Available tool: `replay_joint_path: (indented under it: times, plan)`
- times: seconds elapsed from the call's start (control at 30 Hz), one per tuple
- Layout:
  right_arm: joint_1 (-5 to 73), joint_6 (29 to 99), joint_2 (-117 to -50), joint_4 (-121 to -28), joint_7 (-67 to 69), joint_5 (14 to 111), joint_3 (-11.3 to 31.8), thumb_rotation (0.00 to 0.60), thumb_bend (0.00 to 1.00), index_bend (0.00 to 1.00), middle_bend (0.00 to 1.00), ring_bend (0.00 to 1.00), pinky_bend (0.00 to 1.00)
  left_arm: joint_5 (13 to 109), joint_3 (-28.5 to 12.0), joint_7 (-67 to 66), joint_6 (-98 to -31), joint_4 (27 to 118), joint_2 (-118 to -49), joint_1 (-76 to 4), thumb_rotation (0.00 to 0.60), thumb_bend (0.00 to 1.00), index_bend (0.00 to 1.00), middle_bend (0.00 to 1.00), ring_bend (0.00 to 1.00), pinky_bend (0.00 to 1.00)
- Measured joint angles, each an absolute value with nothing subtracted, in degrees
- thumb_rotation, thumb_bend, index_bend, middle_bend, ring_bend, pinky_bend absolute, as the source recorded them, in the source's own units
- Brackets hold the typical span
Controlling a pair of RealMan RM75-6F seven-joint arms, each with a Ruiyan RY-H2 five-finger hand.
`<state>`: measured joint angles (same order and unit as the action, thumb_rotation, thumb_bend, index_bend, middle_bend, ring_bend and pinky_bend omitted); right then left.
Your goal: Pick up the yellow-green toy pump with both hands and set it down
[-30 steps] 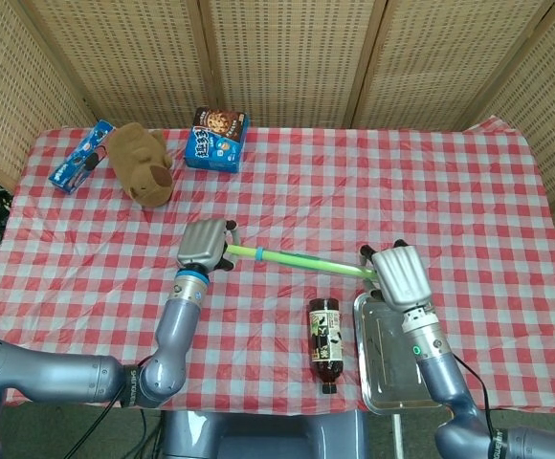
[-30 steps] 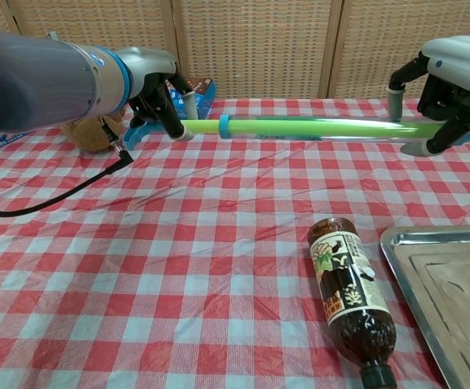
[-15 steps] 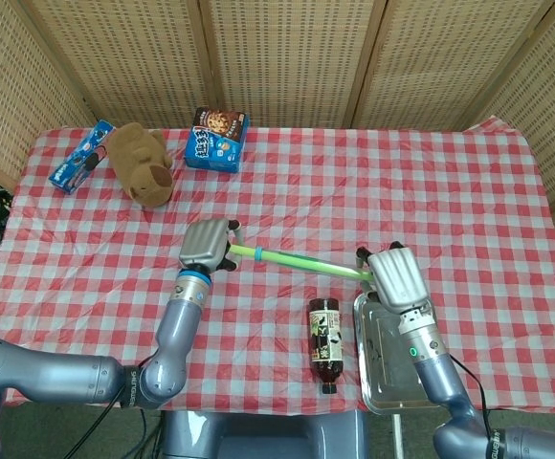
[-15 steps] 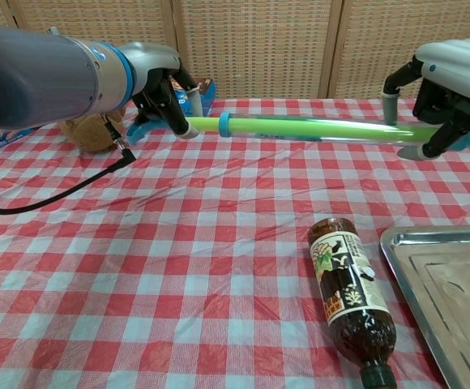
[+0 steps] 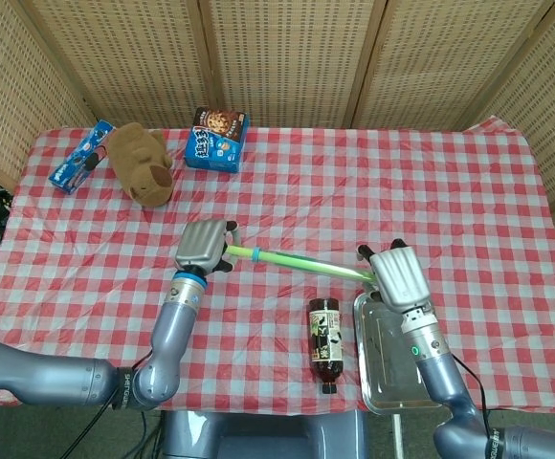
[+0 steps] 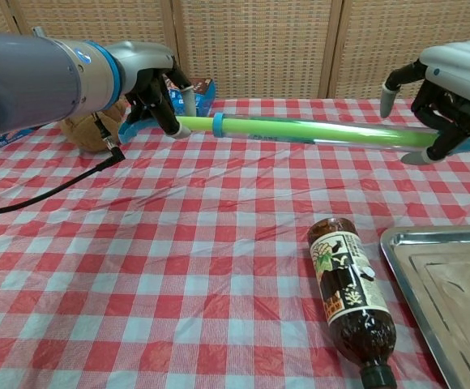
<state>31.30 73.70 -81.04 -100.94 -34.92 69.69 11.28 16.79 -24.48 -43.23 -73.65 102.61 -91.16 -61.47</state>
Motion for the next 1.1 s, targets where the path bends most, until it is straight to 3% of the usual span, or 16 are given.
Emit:
replay_joint_path:
  times: [0.1,0.4,0.57,0.73,0.8,0.9,1.0,1.1]
  plan:
    - [31.25,73.51,-81.34,-100.91,-35.02,68.02,11.49,0.6,0.28,0.09,0.31,0.34,0.08,17.58,-24.38,-41.21,-72.87,103.56,-90.46,-60.45,0.6,0.52,0.34,0.22,0.25,0.26]
    - [30.9,73.57,-81.5,-99.95,-35.06,66.29,11.64,0.6,0.25,0.03,0.05,0.08,0.0,18.69,-22.94,-39.03,-71.47,105.19,-88.05,-58.38,0.6,0.5,0.23,0.07,0.08,0.12]
    - [29.82,74.45,-80.25,-100.13,-33.75,67.62,10.82,0.6,0.24,0.02,0.0,0.01,0.0,21.62,-21.58,-36.74,-70.75,107.03,-85.83,-56.24,0.6,0.47,0.18,0.01,0.02,0.02]
    - [27.88,76.34,-79.2,-99.87,-30.55,70.78,9.26,0.6,0.24,0.01,0.0,0.0,0.0,28.53,-18.93,-33.67,-70.83,109.59,-83.37,-53.09,0.6,0.42,0.13,0.0,0.0,0.0]
    - [26.86,77.22,-78.79,-99.52,-28.84,72.42,8.33,0.6,0.23,0.01,0.0,0.0,0.0,32.9,-17.27,-32.17,-71.45,110.5,-82.37,-51.32,0.6,0.36,0.11,0.0,0.0,0.0]
    - [24.72,79.23,-78.03,-98.48,-25.78,75.53,6.55,0.6,0.21,0.0,0.0,0.0,0.0,39.83,-14.44,-30.49,-73.12,111.3,-81.11,-48.61,0.6,0.12,0.04,0.0,0.0,0.0]
    - [22.56,81.57,-77.39,-97.12,-23.24,78.15,5.12,0.6,0.2,0.0,0.0,0.0,0.0,48.63,-10.43,-29.33,-76.32,111.44,-79.86,-45.1,0.6,0.04,0.0,0.0,0.0,0.0]
    - [21.06,83.22,-76.78,-96.24,-21.19,80.38,4.07,0.6,0.18,0.0,0.0,0.0,0.0,58.57,-5.4,-28.42,-81.29,110.82,-78.7,-40.5,0.6,0.03,0.0,0.0,0.0,0.0]
